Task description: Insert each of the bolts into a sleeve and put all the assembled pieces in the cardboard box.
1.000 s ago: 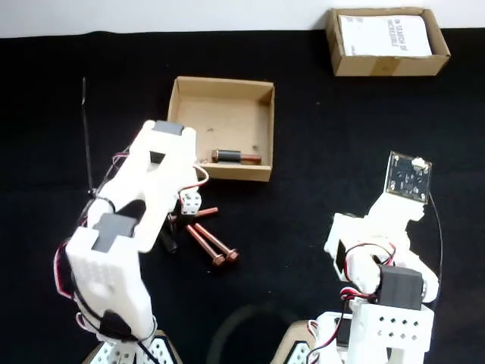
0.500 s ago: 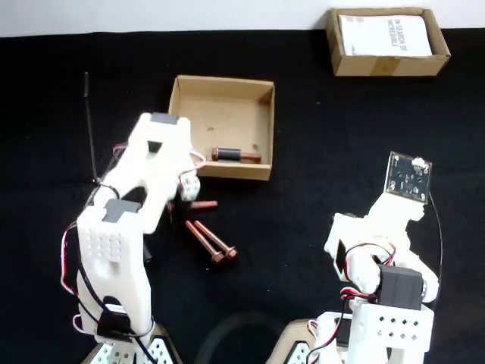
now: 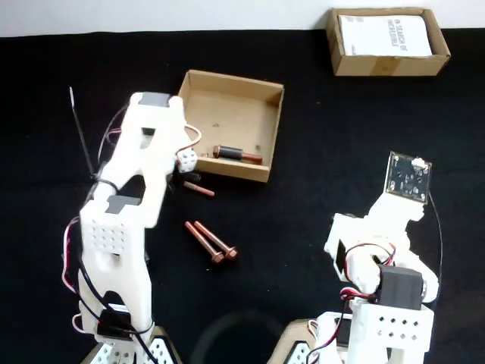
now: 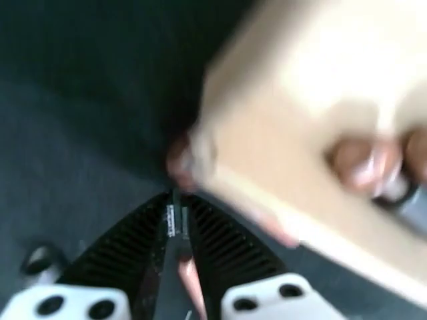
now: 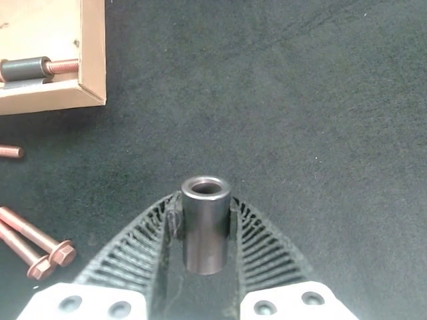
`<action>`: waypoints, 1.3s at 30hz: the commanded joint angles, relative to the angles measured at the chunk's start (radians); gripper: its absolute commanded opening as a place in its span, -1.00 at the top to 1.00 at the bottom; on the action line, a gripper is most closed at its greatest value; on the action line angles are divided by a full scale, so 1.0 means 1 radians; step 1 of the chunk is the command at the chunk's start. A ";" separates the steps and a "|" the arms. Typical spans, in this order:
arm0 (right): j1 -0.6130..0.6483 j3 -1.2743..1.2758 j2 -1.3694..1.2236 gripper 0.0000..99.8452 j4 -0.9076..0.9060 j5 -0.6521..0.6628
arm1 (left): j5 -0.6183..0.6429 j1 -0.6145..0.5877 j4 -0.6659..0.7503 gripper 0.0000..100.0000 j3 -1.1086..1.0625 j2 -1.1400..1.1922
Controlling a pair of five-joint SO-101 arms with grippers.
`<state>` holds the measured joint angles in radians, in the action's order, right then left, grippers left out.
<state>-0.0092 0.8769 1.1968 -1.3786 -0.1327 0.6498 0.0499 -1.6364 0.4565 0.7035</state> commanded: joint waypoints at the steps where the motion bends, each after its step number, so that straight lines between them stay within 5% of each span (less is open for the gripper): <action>1: -0.005 -0.002 0.013 0.99 0.018 0.006 | 0.023 0.091 -0.123 0.98 0.074 -0.021; 5: -0.005 -0.005 0.013 0.99 0.018 0.006 | 0.201 0.097 -0.124 0.98 0.104 -0.022; 13: -0.005 -0.007 0.013 0.99 0.018 0.008 | 0.207 0.094 -0.124 0.96 0.107 -0.018; 20: -0.005 -0.007 0.010 0.99 0.018 0.008 | 0.201 0.096 -0.124 0.53 0.104 -0.015; 39: -0.008 -0.007 0.008 0.99 0.018 0.008 | 0.198 -0.082 -0.123 0.52 0.110 0.205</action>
<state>-0.0092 0.8769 1.1968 -1.3786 -0.1327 0.8508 0.0084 -1.7499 0.5593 0.8539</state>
